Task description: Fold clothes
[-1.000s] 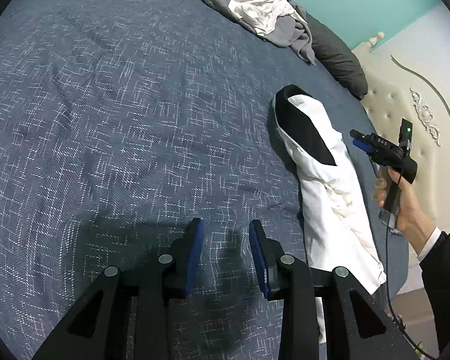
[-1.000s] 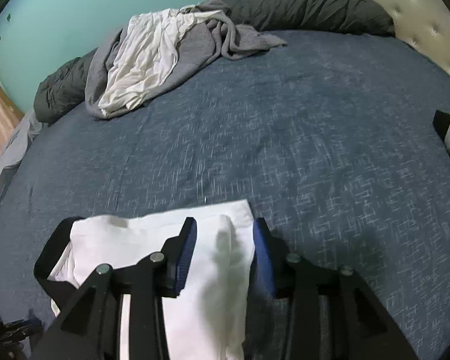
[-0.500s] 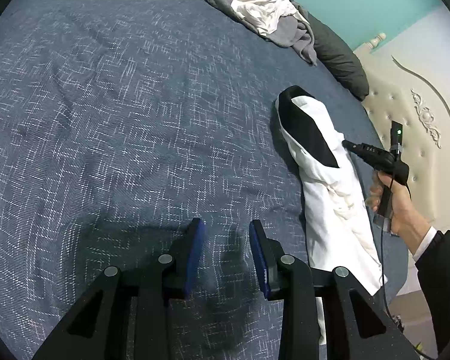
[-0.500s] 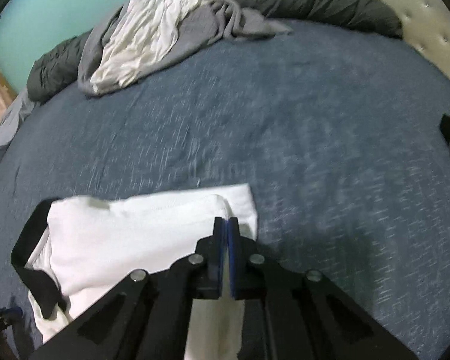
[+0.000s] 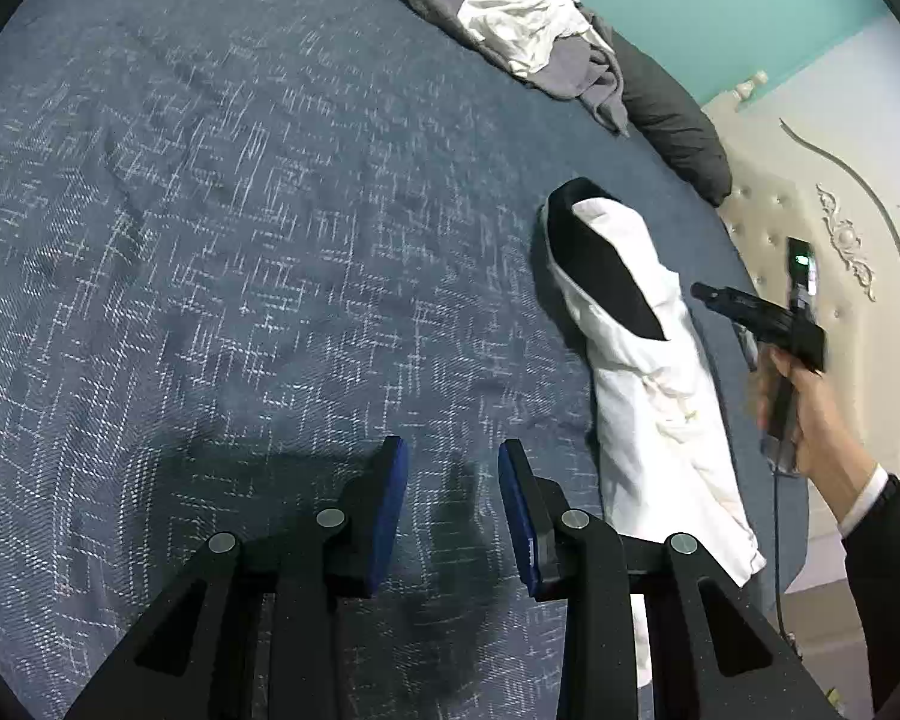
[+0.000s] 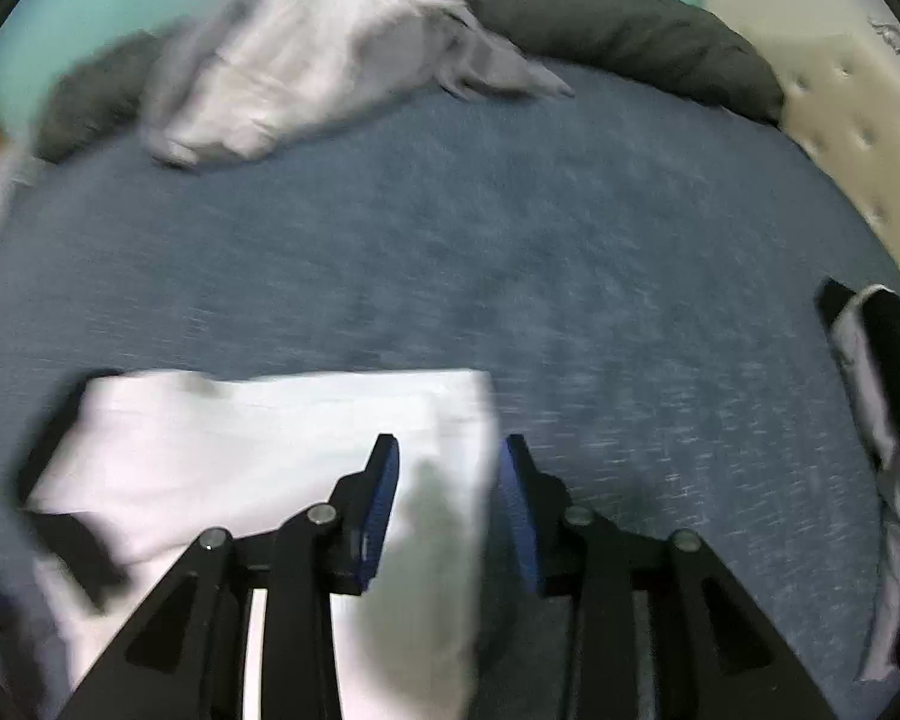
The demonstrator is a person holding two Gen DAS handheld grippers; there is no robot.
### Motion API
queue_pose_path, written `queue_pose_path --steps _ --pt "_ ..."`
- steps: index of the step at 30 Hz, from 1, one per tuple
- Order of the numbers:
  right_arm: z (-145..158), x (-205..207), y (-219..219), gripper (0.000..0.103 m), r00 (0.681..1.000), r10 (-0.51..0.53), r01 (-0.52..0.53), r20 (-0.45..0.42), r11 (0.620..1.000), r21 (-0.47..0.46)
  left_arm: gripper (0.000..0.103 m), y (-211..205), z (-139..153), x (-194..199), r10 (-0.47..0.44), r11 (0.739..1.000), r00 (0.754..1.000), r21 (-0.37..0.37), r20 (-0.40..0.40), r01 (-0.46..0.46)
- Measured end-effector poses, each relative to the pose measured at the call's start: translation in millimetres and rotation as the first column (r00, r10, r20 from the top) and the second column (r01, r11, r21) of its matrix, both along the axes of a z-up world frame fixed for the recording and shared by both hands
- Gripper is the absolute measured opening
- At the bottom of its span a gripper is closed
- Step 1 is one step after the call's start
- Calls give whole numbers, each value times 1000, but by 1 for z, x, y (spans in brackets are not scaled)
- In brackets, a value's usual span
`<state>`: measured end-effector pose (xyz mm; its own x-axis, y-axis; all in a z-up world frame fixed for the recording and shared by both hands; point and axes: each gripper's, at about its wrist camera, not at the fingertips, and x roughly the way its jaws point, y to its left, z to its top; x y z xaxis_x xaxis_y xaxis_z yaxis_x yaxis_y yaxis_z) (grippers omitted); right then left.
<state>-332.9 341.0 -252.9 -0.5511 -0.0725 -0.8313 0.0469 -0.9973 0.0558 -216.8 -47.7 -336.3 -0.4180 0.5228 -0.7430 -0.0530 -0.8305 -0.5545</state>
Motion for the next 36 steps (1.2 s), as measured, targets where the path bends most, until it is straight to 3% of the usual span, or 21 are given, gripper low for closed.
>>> queue_pose_path --steps 4,8,13,20,22,24,30,36 --pt "17 40 -41 35 984 176 -176 -4 982 -67 34 -5 5 2 6 1000 1000 11 -13 -6" --pt "16 77 -90 35 932 362 -360 24 931 -56 35 -10 9 8 8 1000 1000 21 -22 -7" --pt "-2 101 -133 35 897 432 -433 92 902 -11 37 -13 15 12 9 1000 999 29 -36 -8" --pt "-33 95 -148 34 901 398 -415 173 906 76 37 -17 13 12 22 998 999 53 -27 -20" --pt "-32 93 -147 10 907 389 -404 161 912 71 37 -18 14 12 30 998 999 59 -34 -28" --pt "-27 90 -142 4 917 372 -382 141 923 51 37 -19 16 13 32 997 999 65 -38 -30" --pt "-6 74 -112 2 955 285 -287 79 958 11 37 -19 16 13 27 997 999 75 -36 -24" --pt "4 53 -57 2 995 92 -88 48 993 -76 37 -18 15 13 22 997 999 78 -35 -19"
